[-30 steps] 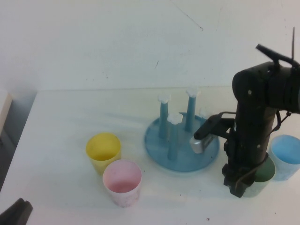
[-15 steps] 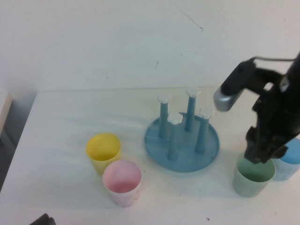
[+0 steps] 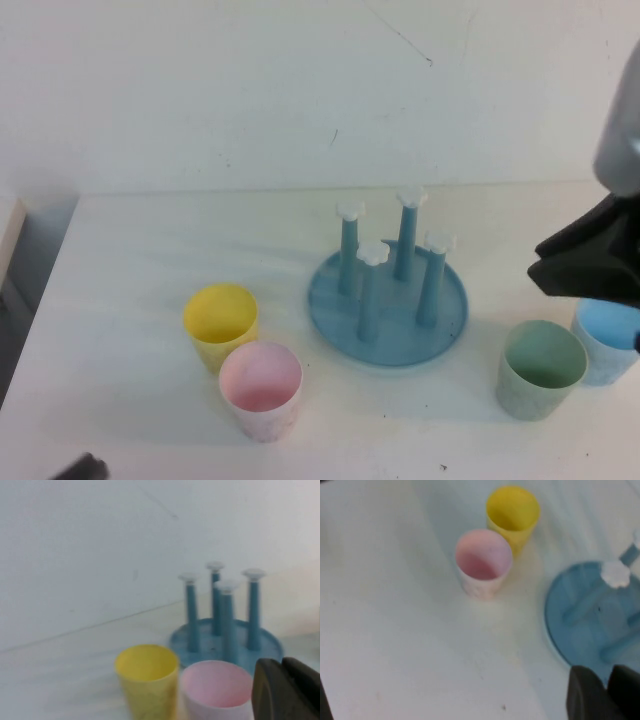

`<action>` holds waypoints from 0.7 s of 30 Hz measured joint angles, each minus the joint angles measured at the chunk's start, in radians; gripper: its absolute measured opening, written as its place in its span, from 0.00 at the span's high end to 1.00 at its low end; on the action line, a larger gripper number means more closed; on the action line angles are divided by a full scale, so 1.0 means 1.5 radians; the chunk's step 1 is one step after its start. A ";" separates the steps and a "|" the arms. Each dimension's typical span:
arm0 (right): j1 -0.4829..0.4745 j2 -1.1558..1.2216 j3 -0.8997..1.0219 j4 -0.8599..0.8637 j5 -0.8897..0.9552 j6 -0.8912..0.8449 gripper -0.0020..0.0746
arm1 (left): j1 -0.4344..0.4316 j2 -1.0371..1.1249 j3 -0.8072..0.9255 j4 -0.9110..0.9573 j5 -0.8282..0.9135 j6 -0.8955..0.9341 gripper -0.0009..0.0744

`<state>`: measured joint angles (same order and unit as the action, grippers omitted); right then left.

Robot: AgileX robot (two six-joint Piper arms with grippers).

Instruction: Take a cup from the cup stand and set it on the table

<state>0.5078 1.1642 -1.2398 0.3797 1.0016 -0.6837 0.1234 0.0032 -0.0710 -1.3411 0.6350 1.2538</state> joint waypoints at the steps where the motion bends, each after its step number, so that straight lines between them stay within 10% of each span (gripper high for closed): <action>1: 0.000 -0.017 0.021 0.030 -0.018 -0.033 0.85 | 0.000 0.000 0.010 0.000 -0.033 0.000 0.99; 11: 0.000 -0.194 0.216 0.356 -0.127 -0.395 0.97 | 0.000 0.000 0.065 -0.011 -0.279 0.000 0.99; 21: 0.000 -0.288 0.344 0.426 -0.248 -0.455 0.98 | 0.000 0.000 0.065 -0.016 -0.275 0.000 0.99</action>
<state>0.5078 0.7319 -0.7233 1.0182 0.6299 -1.3657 0.1234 0.0032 0.0268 -1.3652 0.2230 1.2538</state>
